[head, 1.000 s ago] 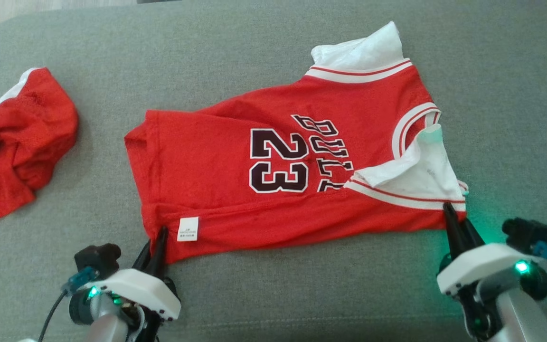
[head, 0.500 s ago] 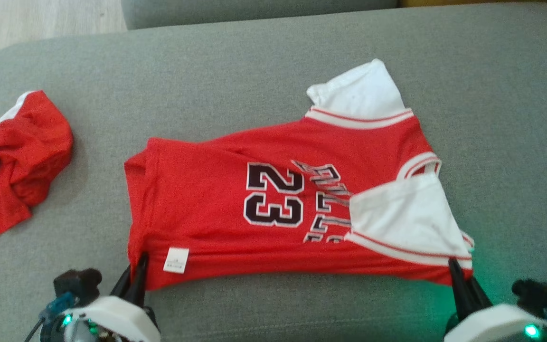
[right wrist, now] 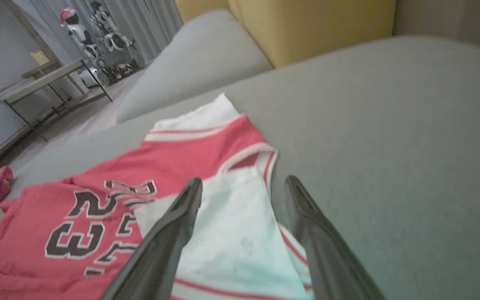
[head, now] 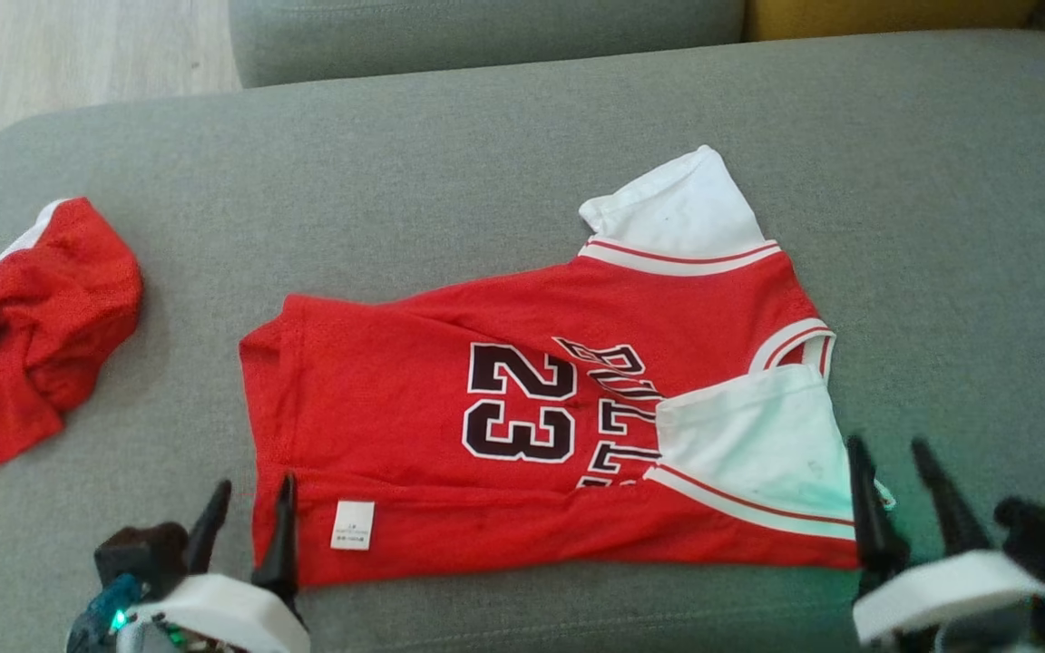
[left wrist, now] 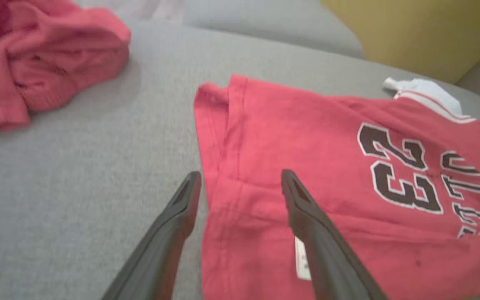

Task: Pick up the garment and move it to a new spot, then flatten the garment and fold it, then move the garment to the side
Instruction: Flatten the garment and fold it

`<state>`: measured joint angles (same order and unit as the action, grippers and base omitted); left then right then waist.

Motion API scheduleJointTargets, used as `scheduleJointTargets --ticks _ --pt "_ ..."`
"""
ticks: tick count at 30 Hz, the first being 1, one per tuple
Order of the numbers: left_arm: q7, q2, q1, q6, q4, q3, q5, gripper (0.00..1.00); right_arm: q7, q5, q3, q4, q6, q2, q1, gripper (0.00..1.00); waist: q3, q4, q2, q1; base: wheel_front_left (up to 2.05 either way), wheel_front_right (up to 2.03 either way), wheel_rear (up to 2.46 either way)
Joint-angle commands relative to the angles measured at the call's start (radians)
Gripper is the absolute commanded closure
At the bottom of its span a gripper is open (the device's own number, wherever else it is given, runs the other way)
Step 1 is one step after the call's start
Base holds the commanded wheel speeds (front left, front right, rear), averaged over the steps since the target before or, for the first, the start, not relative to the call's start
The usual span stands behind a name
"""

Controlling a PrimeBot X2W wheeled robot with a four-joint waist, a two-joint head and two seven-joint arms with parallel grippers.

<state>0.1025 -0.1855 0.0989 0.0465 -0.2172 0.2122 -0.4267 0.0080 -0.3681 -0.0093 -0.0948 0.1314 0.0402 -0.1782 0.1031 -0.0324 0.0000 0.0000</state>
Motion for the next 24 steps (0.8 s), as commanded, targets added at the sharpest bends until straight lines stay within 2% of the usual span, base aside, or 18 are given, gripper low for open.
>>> scheduleJointTargets --ticks 1,5,13,19,24 --pt "0.05 0.0 -0.053 0.029 0.054 -0.04 0.032 0.0 -0.031 0.05 0.019 0.079 -0.001 0.018 0.075 0.0 -0.008 0.003 0.0 0.0 0.0 0.0 0.0" --pt "0.1 0.005 -0.076 0.063 0.089 -0.041 0.07 0.0 -0.043 0.12 0.017 0.151 -0.001 0.036 0.102 0.0 -0.025 0.01 0.0 0.0 0.0 0.0 0.0" --pt "0.106 -0.005 -0.109 0.087 0.129 -0.031 0.107 0.0 -0.012 0.154 0.015 0.216 -0.001 0.039 0.104 0.0 -0.038 0.02 0.0 0.0 0.0 0.0 0.0" --pt "0.091 -0.011 -0.137 0.086 0.119 -0.024 0.107 0.0 0.005 0.146 0.017 0.225 -0.001 0.032 0.102 0.0 -0.023 0.016 0.0 0.0 0.0 0.0 0.0" --pt "0.061 -0.014 -0.242 0.055 0.078 -0.015 0.09 0.0 0.01 0.138 0.016 0.234 -0.001 0.029 0.121 0.0 0.02 0.015 0.0 0.0 0.0 0.0 0.0"
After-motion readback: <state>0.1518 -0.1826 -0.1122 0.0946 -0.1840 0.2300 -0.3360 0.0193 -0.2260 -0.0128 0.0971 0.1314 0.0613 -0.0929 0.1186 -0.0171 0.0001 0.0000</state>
